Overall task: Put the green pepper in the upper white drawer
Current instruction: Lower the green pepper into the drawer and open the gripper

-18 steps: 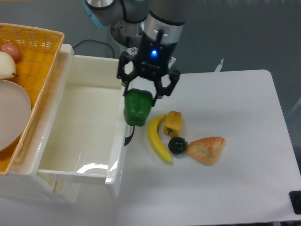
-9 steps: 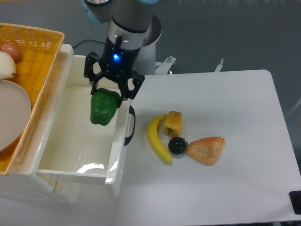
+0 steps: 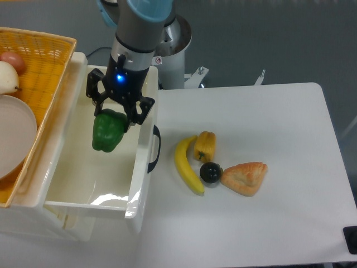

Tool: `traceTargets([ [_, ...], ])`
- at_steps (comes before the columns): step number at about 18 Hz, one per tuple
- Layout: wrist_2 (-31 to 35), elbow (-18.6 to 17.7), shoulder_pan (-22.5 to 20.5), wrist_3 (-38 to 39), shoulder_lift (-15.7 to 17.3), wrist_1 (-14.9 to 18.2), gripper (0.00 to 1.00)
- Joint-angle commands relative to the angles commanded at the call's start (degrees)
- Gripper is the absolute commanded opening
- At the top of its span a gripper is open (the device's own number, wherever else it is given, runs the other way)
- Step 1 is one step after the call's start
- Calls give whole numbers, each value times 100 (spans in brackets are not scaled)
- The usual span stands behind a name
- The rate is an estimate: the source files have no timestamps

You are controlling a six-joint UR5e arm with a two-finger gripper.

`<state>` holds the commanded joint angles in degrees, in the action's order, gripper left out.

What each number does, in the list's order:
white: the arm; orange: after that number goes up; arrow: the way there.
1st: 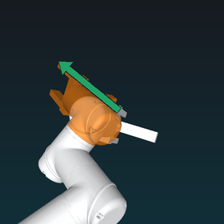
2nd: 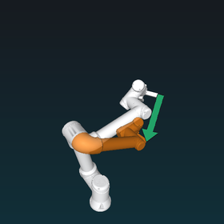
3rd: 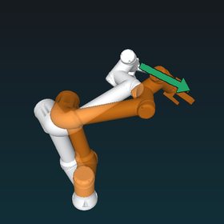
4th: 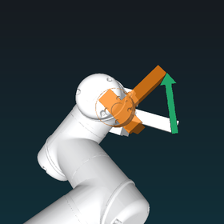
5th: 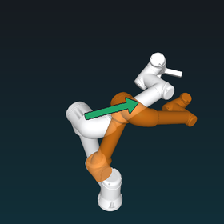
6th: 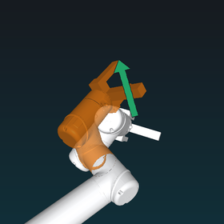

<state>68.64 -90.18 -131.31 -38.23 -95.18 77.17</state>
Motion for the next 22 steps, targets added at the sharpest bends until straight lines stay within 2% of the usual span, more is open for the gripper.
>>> traceTargets([
  [6, 194, -9, 211, 18, -255, -27, 30],
  [9, 203, -105, 229, 0, -308, -44, 38],
  [11, 316, -123, 238, 0, -343, -44, 39],
  [15, 414, -123, 352, 0, -414, -36, 54],
  [18, 414, -123, 361, 0, -423, -44, 69],
  [22, 405, -123, 361, -9, -457, -44, 77],
])
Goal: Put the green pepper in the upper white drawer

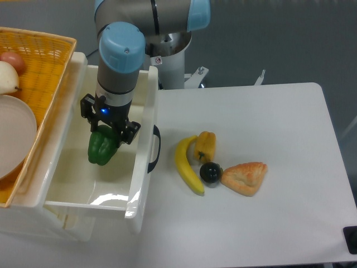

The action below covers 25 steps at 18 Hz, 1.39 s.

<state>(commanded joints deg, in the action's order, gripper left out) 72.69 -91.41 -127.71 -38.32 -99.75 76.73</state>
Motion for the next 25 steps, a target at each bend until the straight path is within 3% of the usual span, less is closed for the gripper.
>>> traceTargets([
  [7, 0, 35, 88, 17, -106, -193, 99],
  [15, -44, 211, -26, 26, -18, -220, 100],
  [25, -457, 395, -606, 35, 465, -220, 100],
])
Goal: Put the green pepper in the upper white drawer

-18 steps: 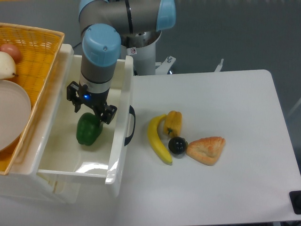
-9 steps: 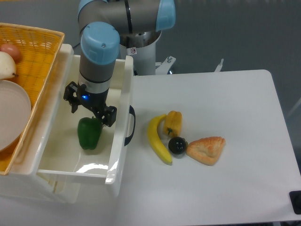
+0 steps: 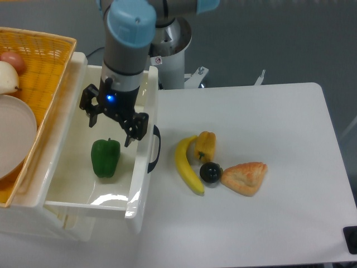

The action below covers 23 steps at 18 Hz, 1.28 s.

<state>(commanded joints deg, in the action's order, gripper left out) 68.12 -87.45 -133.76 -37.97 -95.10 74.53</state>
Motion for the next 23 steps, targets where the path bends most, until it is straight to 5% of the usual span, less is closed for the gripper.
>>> traceTargets([
  [8, -88, 44, -896, -97, 141, -35, 100],
  [14, -36, -9, -1643, -271, -78, -79, 100],
  [23, 1045, 26, -2443, -2659, -754, -272, 100],
])
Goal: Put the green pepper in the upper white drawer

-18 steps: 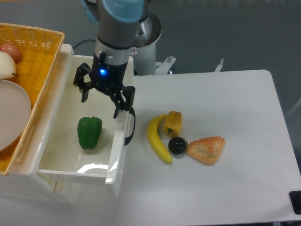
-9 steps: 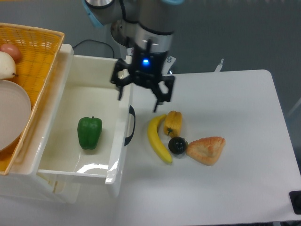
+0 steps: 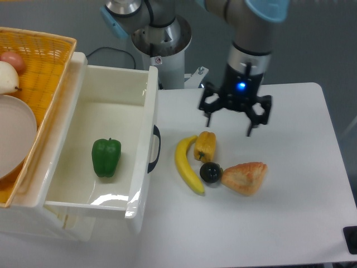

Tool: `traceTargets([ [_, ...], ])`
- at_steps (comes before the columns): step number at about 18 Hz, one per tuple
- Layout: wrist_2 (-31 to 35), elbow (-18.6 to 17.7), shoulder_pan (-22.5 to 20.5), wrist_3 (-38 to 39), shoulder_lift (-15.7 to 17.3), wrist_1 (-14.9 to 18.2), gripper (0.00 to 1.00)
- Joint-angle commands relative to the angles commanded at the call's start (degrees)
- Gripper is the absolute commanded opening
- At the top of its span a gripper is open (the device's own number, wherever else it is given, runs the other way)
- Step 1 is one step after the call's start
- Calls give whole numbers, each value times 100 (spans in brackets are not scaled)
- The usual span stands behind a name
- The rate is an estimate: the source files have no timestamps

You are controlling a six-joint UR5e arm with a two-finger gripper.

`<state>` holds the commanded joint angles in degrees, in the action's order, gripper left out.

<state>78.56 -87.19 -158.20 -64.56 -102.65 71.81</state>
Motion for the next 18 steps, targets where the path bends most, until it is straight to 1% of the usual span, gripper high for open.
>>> traceTargets([
  [2, 272, -9, -123, -678, -114, 17, 100],
  [3, 430, -9, -141, -864, -185, 9, 100],
  [5, 738, -9, -167, -1049, -308, 9, 100],
  [9, 1134, -9, -194, -1506, -589, 9, 100],
  [11, 1196, 0, -194, -1787, -765, 17, 100],
  [13, 1179, 9, -220, -1989, -871, 9, 100],
  [18, 1152, 18, -282, -2157, -1011, -61, 100],
])
